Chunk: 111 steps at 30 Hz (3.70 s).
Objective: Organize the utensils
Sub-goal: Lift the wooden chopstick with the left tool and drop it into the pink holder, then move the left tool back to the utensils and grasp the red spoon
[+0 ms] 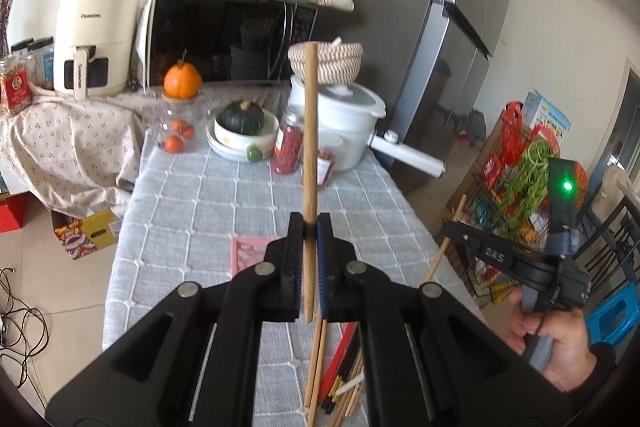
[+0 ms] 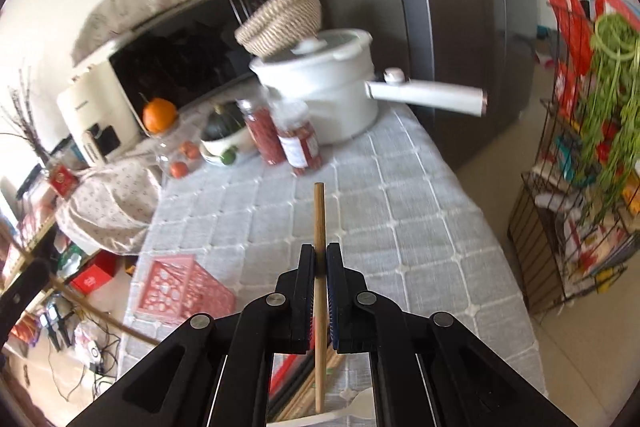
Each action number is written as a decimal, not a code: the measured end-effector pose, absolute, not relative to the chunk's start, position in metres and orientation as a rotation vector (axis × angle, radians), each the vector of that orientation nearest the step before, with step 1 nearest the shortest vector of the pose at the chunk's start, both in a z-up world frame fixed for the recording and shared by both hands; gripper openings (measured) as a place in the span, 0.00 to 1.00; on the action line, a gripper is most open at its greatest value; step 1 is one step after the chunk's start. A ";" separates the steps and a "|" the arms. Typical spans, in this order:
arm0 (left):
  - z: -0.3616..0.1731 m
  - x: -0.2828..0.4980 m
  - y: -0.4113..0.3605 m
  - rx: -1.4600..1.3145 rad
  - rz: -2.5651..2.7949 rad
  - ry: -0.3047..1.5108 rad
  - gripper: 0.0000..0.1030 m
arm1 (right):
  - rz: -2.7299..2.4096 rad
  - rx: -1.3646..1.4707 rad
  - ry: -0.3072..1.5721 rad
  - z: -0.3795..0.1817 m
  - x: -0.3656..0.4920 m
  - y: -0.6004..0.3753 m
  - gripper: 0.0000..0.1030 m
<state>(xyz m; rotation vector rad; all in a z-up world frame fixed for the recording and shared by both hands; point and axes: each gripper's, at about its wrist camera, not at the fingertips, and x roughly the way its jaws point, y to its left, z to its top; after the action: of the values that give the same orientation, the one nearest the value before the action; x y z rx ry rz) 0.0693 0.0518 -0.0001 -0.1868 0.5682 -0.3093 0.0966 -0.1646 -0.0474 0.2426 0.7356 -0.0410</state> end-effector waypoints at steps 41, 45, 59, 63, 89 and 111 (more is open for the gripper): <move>-0.035 0.123 0.071 -0.144 -0.134 0.689 0.43 | 0.249 0.277 0.412 0.020 0.127 -0.077 0.06; -0.044 0.114 0.080 -0.127 -0.113 0.722 0.48 | 0.240 0.256 0.449 0.007 0.138 -0.068 0.06; -0.065 0.098 0.096 -0.098 -0.059 0.791 0.75 | 0.226 0.205 0.568 -0.038 0.163 -0.045 0.06; -0.066 0.097 0.094 -0.108 -0.064 0.810 0.77 | 0.229 0.234 0.604 -0.041 0.165 -0.049 0.13; -0.117 0.083 0.004 -0.007 -0.277 1.086 0.80 | 0.008 0.153 1.006 -0.086 0.094 -0.178 0.66; -0.170 0.142 -0.090 0.113 -0.424 1.228 0.16 | -0.011 0.349 1.294 -0.165 0.079 -0.230 0.67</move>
<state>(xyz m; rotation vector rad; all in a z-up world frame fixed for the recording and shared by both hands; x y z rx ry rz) 0.1418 -0.0900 -0.1698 0.1127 1.2283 -0.4243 0.0789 -0.2301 -0.1654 0.3492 1.2935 -0.0107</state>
